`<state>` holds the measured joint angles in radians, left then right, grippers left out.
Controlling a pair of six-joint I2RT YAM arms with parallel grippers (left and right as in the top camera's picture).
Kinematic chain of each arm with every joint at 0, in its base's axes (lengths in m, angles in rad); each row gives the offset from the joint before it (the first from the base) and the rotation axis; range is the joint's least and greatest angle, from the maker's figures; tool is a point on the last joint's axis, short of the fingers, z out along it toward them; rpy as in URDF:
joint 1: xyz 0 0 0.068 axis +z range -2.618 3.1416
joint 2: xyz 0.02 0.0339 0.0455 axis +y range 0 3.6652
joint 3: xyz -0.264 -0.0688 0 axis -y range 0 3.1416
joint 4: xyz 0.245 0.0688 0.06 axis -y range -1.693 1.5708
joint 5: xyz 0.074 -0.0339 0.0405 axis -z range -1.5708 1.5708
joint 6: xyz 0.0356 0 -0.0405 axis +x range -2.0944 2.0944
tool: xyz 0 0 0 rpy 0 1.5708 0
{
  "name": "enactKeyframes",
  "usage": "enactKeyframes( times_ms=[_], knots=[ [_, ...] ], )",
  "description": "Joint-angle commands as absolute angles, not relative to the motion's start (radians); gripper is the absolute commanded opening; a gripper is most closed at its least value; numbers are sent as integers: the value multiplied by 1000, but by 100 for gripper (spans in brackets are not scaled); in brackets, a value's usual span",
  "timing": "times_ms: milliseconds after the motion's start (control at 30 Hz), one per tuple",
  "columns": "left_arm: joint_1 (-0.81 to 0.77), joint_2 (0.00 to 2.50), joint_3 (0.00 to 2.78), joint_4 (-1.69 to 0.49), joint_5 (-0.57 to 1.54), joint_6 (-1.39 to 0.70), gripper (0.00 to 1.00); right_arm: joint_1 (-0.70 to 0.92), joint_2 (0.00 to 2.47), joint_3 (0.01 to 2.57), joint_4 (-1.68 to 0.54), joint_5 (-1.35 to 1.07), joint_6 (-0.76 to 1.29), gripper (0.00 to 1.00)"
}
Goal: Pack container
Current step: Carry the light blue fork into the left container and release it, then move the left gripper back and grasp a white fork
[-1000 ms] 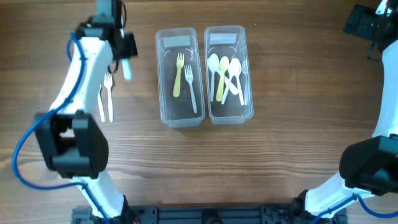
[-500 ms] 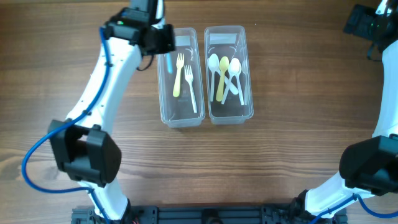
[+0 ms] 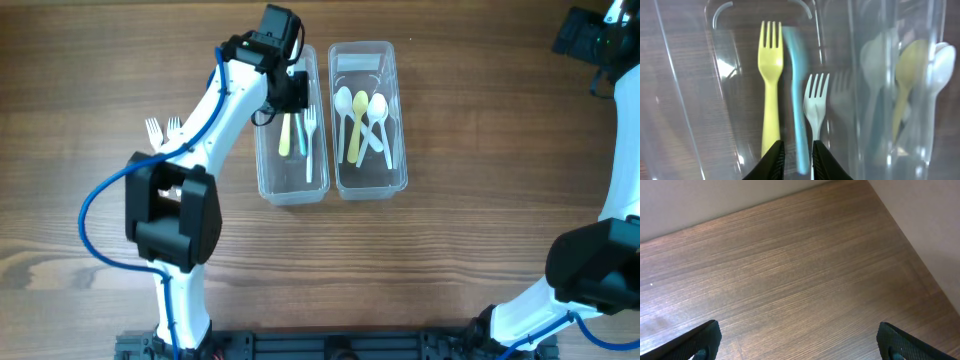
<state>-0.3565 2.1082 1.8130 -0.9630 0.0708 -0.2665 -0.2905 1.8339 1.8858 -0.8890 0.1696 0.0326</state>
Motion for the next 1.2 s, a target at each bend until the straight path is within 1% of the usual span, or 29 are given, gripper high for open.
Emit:
enactKeyframes(
  times_ms=[0,200,433,567,867,1167],
  knots=[
    [-335,2068,1814,-964,-11,-266,22,-286,1844,1884,-883,187,26,100],
    [-260,1958,1814,-1000,-110,-265,22,-286,1844,1884,-883,187,26,100],
    [-142,1915,1813,-1161,-111,-265,18,-286,1844,1884,-883,187,26,100],
    [-93,1917,1794,-1195,-115,-231,17,-286,1844,1884,-883,187,27,100],
    [-8,1919,1748,-1155,-126,-126,19,-286,1844,1884,-883,187,27,100],
    [53,1923,1575,-982,-125,-73,26,-286,1844,1884,-883,187,26,100]
  ],
)
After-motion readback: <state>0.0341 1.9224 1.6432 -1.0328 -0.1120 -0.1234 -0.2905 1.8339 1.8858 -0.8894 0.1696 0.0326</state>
